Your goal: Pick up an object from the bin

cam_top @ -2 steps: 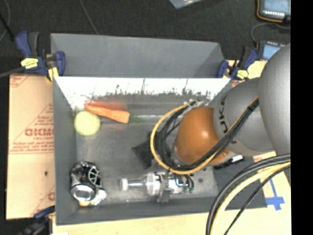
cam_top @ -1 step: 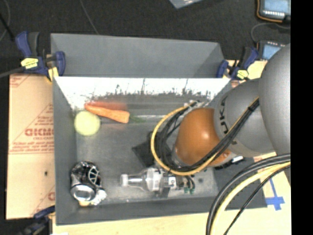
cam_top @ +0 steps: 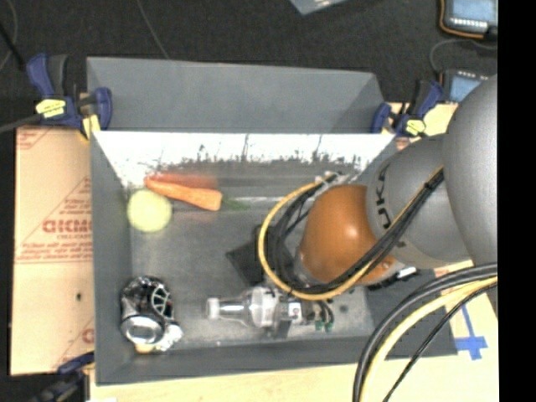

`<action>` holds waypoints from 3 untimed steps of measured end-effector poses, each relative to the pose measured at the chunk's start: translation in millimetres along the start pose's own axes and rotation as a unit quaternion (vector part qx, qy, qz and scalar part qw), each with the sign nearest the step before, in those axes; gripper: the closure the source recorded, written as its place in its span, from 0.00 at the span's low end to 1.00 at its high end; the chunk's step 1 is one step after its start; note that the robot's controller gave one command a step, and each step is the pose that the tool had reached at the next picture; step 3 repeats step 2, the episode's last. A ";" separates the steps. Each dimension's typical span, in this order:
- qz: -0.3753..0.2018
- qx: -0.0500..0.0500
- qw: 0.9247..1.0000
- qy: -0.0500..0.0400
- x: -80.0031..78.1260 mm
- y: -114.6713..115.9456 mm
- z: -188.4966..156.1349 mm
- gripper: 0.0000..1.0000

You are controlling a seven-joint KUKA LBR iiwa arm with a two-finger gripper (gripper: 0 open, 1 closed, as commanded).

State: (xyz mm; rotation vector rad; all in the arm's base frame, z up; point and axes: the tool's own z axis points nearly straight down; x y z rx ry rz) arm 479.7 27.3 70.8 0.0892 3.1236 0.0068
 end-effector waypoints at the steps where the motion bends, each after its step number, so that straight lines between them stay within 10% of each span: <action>1: 0.000 0.000 1.000 0.002 1.4 -0.1 -4.8 1.00; 3: 0.000 0.000 1.000 0.004 2.5 -0.1 -26.4 1.00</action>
Offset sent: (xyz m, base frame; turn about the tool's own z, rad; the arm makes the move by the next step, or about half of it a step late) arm 0.0001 -0.0003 0.0242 0.0000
